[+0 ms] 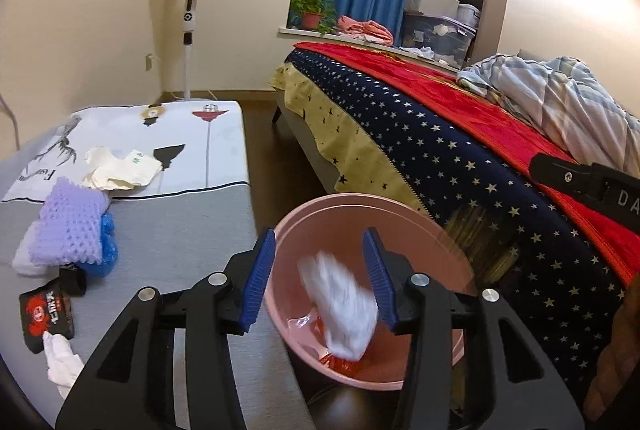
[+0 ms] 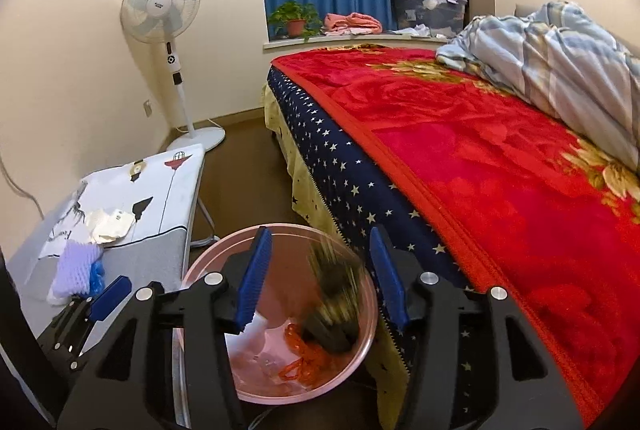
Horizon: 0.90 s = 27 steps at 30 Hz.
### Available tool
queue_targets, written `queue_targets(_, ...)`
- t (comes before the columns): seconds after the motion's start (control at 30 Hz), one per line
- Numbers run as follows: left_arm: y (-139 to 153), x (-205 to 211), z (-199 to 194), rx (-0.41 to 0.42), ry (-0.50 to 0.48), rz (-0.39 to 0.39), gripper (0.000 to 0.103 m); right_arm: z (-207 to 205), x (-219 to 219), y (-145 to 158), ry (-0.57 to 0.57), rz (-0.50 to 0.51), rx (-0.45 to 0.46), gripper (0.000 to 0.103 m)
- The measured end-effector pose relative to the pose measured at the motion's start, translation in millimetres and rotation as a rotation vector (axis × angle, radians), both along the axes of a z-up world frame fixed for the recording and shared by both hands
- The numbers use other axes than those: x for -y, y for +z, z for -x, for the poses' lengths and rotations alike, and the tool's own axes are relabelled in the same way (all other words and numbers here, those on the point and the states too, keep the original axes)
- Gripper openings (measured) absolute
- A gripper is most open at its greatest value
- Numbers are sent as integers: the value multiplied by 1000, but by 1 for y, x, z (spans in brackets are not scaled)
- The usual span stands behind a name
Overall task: Collect trash
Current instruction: 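Carry the cloth and paper over the pink bin and open both tools, then grasp the white tissue with the right tool while the left tool grasps the purple mesh net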
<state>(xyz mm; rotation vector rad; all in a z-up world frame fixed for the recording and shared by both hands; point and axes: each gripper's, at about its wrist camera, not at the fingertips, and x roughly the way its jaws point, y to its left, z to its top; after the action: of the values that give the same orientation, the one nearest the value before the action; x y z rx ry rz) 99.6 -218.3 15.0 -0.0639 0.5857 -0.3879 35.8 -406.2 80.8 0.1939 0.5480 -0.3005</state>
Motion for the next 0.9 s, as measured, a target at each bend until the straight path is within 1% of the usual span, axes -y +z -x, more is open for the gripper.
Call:
queue_targets(0.1, 3, -13, 2, 4, 27, 9, 44, 0, -8, 0, 29, -3, 8, 52)
queue_targets(0.17, 7, -23, 5, 14, 49, 9, 31, 1, -16, 0, 57, -7, 19, 52)
queue_targets(0.27, 14, -41, 11, 29, 74, 4, 22, 1, -27, -1, 99, -12, 28, 52)
queue_targets(0.3, 15, -46, 12, 31, 80, 4, 21, 2, -32, -1, 113, -15, 30, 52)
queue_targets(0.37, 20, -62, 17, 42, 103, -1, 14, 2, -40, -3, 141, -34, 35, 52)
queue_targets(0.47, 26, -88, 23, 56, 146, -7, 12, 2, -57, -6, 200, -53, 38, 52)
queue_targets(0.57, 33, -119, 32, 67, 200, -13, 11, 0, -82, -12, 286, -62, 36, 51)
queue_targets(0.67, 40, -148, 40, 79, 253, -22, 11, -2, -102, -18, 368, -104, 32, 51)
queue_targets(0.73, 45, -167, 45, 82, 290, -31, 10, -4, -120, -24, 419, -102, 26, 51)
queue_targets(0.83, 55, -192, 55, 96, 329, -36, 9, -8, -144, -34, 490, -130, 16, 51)
queue_targets(0.9, 61, -204, 62, 105, 345, -43, 9, -8, -161, -43, 542, -130, 3, 51)
